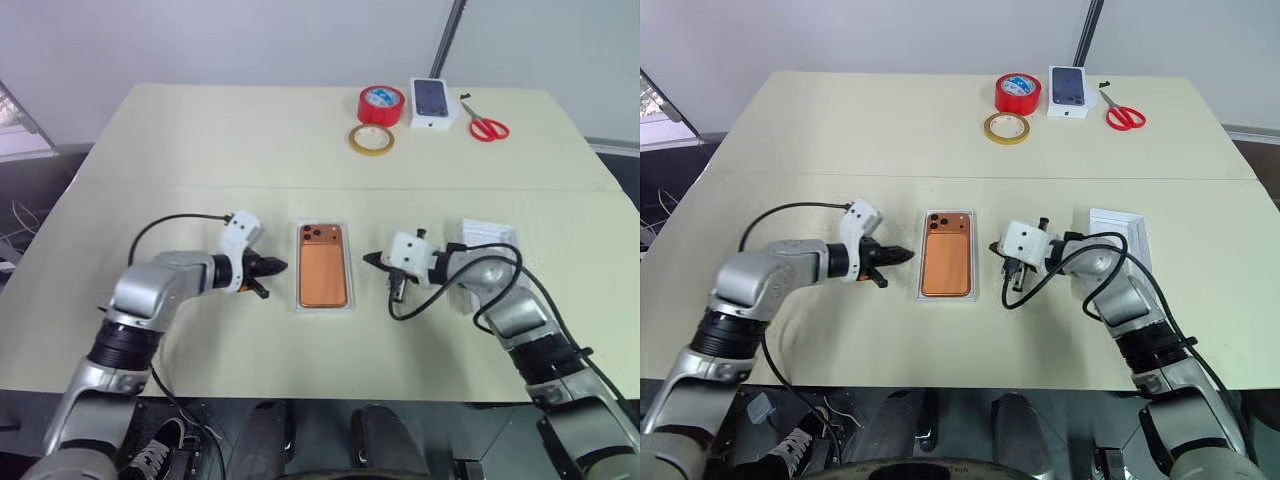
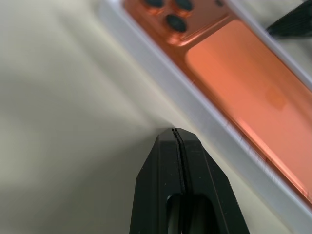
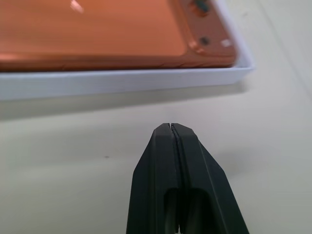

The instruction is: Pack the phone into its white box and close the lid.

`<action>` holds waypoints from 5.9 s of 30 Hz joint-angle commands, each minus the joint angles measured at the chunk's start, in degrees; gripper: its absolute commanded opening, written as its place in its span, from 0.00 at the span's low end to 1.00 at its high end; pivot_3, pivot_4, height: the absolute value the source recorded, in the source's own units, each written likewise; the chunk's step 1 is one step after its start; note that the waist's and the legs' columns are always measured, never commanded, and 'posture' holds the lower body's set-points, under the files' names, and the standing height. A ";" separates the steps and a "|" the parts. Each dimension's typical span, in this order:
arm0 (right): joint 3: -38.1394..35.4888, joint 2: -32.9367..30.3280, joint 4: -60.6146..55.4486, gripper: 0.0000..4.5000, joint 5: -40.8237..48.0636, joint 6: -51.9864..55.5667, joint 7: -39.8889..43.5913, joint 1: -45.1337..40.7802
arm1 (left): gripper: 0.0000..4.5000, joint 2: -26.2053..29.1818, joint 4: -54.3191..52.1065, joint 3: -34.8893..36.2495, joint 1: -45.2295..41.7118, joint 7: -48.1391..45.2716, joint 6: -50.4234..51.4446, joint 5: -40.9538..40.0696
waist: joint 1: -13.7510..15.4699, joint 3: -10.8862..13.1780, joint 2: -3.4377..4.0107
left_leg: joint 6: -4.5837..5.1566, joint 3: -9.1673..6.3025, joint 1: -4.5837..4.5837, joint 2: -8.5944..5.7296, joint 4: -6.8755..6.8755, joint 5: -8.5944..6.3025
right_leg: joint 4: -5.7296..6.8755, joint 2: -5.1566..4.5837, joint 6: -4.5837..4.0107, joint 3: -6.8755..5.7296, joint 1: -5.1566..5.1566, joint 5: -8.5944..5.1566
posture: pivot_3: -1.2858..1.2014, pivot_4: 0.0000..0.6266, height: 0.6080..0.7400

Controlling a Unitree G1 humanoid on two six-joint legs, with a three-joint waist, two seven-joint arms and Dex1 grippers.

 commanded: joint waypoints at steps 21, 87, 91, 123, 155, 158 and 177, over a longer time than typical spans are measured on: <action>-11.72 -12.20 -4.07 0.00 1.81 0.77 3.36 9.17 | 0.01 -31.15 29.69 -8.05 -17.59 -8.00 -18.39 13.23 | 2.54 0.00 -0.01 | 0.46 -0.01 -0.08 -0.18 0.71 -0.26 | -0.13 -0.09 0.02 -0.10 0.41 0.00 | 0.52 0.24 0.91; -33.56 -14.82 -34.16 0.98 31.59 79.12 -15.28 16.48 | 1.00 -1.51 4.20 8.83 6.67 -32.64 -47.37 3.49 | 0.81 0.01 0.21 | 0.47 0.01 -0.16 0.02 0.46 -0.28 | -0.14 -0.15 -0.02 -0.02 0.14 -0.01 | 0.52 0.24 0.91; -30.39 -13.96 -30.91 0.69 30.56 80.03 -17.70 14.33 | 1.00 -2.10 2.47 8.70 7.64 -30.30 -46.24 3.07 | 0.81 0.01 0.20 | 0.48 0.01 -0.20 0.01 0.47 -0.29 | -0.15 -0.15 -0.03 -0.02 0.12 -0.01 | 0.52 0.24 0.91; -46.81 10.97 -26.82 0.01 34.95 89.28 -37.27 -3.36 | 1.00 -2.40 3.59 7.38 5.72 -26.34 -42.82 3.79 | -0.56 -0.06 0.13 | 0.46 0.03 -0.23 0.02 0.32 -0.28 | -0.10 -0.11 0.00 0.01 -0.04 0.01 | 0.52 0.24 0.91; -27.84 17.89 -29.43 0.00 117.80 57.97 -64.86 18.68 | 0.12 -9.26 -1.41 7.27 7.82 -19.97 -38.49 -0.41 | -1.09 0.05 0.30 | 0.46 0.12 -0.24 0.10 0.21 -0.23 | -0.02 0.05 0.03 0.06 -0.10 -0.01 | 0.52 0.24 0.91; -26.38 17.14 -28.25 0.00 117.80 55.61 -65.16 17.99 | 0.01 -10.88 -1.07 5.52 8.19 -18.68 -39.60 1.60 | -0.69 0.05 0.30 | 0.47 0.10 -0.24 0.11 0.30 -0.24 | -0.01 0.07 0.03 0.05 -0.06 -0.01 | 0.52 0.24 0.91; -27.56 10.06 -19.24 0.54 117.18 48.32 -69.24 17.15 | 0.00 -21.47 13.89 1.40 2.16 -14.40 -46.18 8.07 | -0.21 0.06 0.27 | 0.56 0.07 -0.37 0.11 0.54 -0.29 | -0.04 0.03 0.03 -0.01 -0.03 -0.01 | 0.52 0.24 0.91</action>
